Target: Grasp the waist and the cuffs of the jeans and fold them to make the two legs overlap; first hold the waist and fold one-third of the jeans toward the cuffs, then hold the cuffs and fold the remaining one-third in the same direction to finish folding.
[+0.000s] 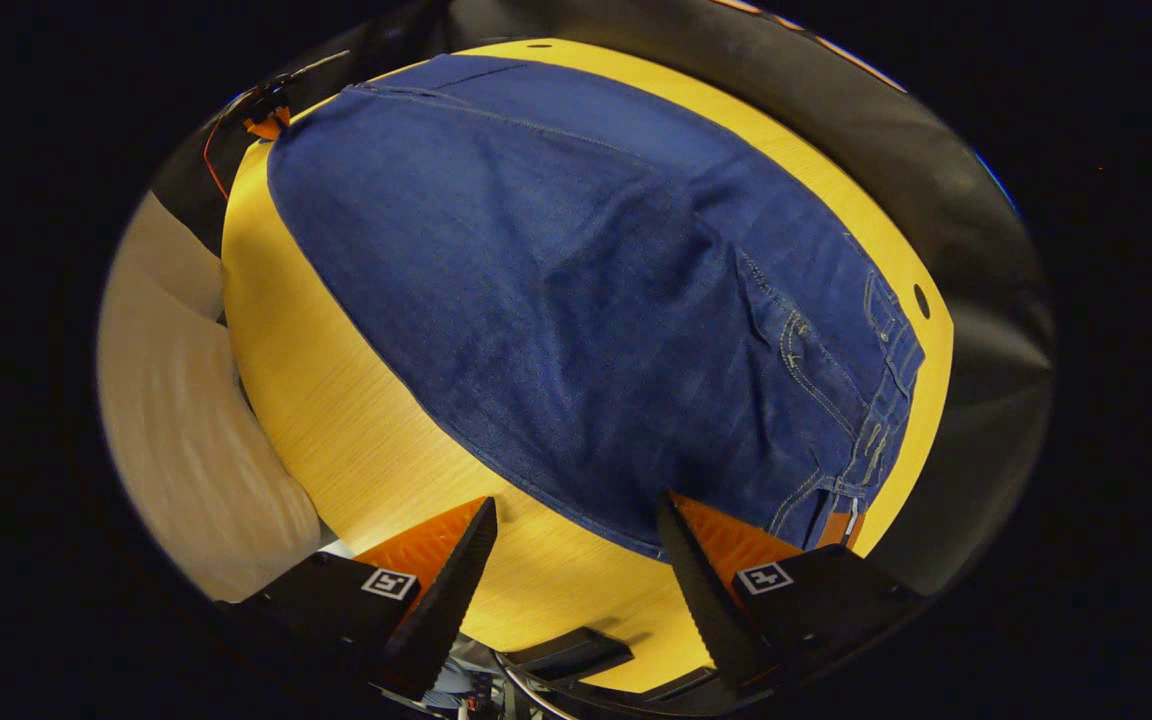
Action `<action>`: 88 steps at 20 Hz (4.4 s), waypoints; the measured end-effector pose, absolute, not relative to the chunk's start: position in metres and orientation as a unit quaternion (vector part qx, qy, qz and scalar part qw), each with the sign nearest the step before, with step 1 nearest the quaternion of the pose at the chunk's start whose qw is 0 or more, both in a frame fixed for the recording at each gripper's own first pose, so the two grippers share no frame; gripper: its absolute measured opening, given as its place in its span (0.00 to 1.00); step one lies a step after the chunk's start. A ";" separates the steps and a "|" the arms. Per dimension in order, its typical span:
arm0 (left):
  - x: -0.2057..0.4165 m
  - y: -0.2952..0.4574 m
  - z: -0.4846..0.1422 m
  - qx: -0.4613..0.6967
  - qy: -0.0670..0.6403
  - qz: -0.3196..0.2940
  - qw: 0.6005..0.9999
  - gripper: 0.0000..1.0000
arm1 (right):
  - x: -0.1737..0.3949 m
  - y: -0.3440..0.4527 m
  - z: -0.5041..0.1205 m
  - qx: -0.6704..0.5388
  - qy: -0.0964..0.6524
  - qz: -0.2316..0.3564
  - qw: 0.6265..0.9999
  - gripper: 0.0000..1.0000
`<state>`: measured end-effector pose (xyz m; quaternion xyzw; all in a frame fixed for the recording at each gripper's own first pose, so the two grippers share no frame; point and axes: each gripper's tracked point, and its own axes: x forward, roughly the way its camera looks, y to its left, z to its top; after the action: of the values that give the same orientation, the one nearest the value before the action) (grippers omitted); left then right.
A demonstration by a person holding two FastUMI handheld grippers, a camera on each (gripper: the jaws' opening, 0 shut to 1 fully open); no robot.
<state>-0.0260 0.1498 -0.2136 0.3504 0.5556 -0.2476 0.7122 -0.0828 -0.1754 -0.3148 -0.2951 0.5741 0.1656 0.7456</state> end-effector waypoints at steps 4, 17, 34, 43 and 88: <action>-0.025 0.151 -0.214 0.356 0.553 -0.243 0.713 0.00 | -0.082 -0.172 -0.322 -0.287 0.590 0.180 0.733 0.97; -0.024 0.150 -0.216 0.367 0.583 -0.238 0.685 0.00 | -0.078 -0.172 -0.327 -0.279 0.629 0.180 0.703 0.93; -0.021 0.149 -0.215 0.344 0.562 -0.193 0.727 0.00 | -0.056 -0.182 -0.314 -0.227 0.575 0.078 0.782 0.06; -0.013 0.142 -0.196 0.285 0.460 -0.075 0.838 0.00 | -0.049 -0.183 -0.285 -0.227 0.523 -0.060 0.820 0.02; 0.058 0.142 0.044 0.073 0.149 0.191 0.967 0.88 | 0.275 -0.281 -0.130 0.116 0.244 -0.135 0.953 0.95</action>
<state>0.0583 0.1418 0.0442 0.0729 0.1488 0.1912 0.9675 0.2746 -0.2806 -0.1299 0.1158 0.2442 -0.1352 0.9533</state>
